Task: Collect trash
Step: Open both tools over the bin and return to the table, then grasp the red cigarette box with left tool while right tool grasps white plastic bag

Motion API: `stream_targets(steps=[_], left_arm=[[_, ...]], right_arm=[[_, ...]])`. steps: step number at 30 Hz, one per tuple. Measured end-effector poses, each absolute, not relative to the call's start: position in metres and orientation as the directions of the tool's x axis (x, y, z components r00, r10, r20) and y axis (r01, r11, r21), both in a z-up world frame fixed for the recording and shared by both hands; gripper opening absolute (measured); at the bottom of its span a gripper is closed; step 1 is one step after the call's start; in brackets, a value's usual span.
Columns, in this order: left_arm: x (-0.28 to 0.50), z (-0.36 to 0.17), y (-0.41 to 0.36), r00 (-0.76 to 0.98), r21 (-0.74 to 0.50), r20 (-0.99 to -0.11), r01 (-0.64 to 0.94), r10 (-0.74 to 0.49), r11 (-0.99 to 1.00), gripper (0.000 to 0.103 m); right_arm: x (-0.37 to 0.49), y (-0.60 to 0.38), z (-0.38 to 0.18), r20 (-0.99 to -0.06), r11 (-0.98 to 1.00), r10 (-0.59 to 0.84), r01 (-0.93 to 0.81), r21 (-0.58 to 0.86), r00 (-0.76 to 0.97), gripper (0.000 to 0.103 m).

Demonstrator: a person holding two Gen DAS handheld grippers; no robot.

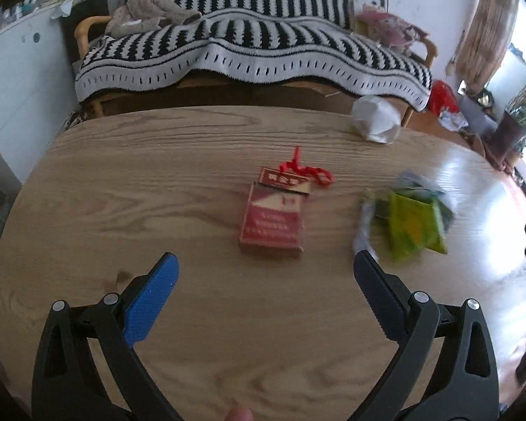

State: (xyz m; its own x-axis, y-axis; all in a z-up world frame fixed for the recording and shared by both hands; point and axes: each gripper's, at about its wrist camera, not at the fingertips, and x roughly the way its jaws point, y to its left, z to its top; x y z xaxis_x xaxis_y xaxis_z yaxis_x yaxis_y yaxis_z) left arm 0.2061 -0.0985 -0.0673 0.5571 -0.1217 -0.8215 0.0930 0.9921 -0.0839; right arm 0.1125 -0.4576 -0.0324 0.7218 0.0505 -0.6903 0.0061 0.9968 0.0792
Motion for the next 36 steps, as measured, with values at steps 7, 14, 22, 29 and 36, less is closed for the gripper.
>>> stream_targets(steps=[7, 14, 22, 29, 36], left_arm=[[0.254, -0.099, -0.115, 0.512, -0.026, -0.854, 0.136, -0.092, 0.990, 0.097], [0.284, -0.123, -0.121, 0.477, 0.015, -0.877, 0.159, -0.064, 0.987, 0.097], [0.290, -0.132, -0.121, 0.426, -0.045, -0.897, 0.188, -0.122, 0.981, 0.096], [0.282, -0.124, -0.128, 0.434, -0.072, -0.881, 0.274, -0.190, 0.959, 0.054], [0.270, -0.112, -0.122, 0.454, -0.099, -0.862, 0.281, -0.223, 0.955, 0.053]], right_arm=[[0.215, -0.424, -0.077, -0.784, 0.980, 0.107, -0.200, -0.022, 0.612, 0.097], [0.245, -0.416, -0.113, -0.829, 0.946, 0.066, -0.298, -0.125, 0.555, 0.097], [0.268, -0.401, -0.126, -0.852, 0.922, 0.152, -0.383, -0.060, 0.501, 0.071], [0.263, -0.391, -0.122, -0.863, 0.908, 0.189, -0.419, -0.029, 0.469, 0.039], [0.250, -0.405, -0.107, -0.838, 0.943, 0.179, -0.333, -0.003, 0.515, 0.029]])
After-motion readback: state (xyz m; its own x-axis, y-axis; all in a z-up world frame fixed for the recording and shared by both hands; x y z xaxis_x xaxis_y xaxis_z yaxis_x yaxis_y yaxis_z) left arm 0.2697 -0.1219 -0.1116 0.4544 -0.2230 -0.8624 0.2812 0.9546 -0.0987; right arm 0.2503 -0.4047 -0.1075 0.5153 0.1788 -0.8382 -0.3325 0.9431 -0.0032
